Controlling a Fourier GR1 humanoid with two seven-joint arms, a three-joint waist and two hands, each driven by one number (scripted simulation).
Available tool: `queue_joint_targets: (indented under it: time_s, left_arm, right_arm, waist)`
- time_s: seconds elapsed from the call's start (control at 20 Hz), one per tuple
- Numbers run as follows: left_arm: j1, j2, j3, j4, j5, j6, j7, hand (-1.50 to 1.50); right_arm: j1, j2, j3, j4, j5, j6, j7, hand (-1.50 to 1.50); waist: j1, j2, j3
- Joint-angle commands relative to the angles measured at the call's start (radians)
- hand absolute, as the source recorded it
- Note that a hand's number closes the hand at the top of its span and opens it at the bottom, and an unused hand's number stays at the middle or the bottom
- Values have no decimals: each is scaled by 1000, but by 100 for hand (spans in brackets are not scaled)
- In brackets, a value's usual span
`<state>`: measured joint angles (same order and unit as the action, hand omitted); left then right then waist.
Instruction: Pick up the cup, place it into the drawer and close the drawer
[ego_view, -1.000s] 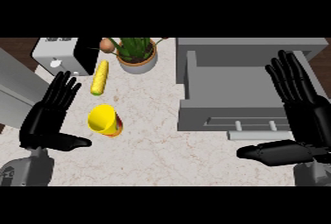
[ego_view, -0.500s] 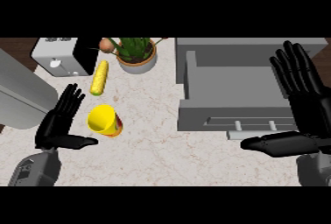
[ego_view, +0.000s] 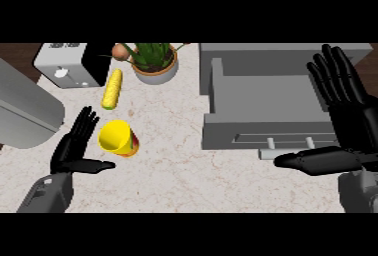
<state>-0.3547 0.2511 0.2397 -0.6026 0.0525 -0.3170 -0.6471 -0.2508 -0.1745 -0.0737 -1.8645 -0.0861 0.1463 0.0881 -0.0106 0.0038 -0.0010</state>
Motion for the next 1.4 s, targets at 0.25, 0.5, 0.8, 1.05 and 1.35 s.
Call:
queue_joint_targets:
  time_s: [0.25, 0.5, 0.8, 1.05, 1.35]
  left_arm:
    - [-97, 5, 4, 366, -90, 23, -305, -150]
    - [-140, 31, 23, 421, -79, -15, -335, -150]
    - [-176, 23, 33, 442, -82, 12, -353, -150]
    - [-192, -13, 18, 446, -101, 17, -373, -150]
    - [-201, -40, 30, 466, -89, -39, -368, -150]
  right_arm:
    - [-7, -26, -49, 2, -59, 44, -3, -150]
    - [-11, -2, -3, -62, -31, 13, 63, -150]
    - [9, -14, -24, -5, -30, 38, 14, -150]
    - [-43, 12, -9, 72, 16, 9, -40, -150]
    - [-36, -2, -10, 22, -2, 19, 6, -150]
  waist:
    - [-14, 5, -2]
    - [-16, 6, -3]
    - [-19, 8, -3]
    - [-18, 11, -3]
    - [-25, 12, -4]
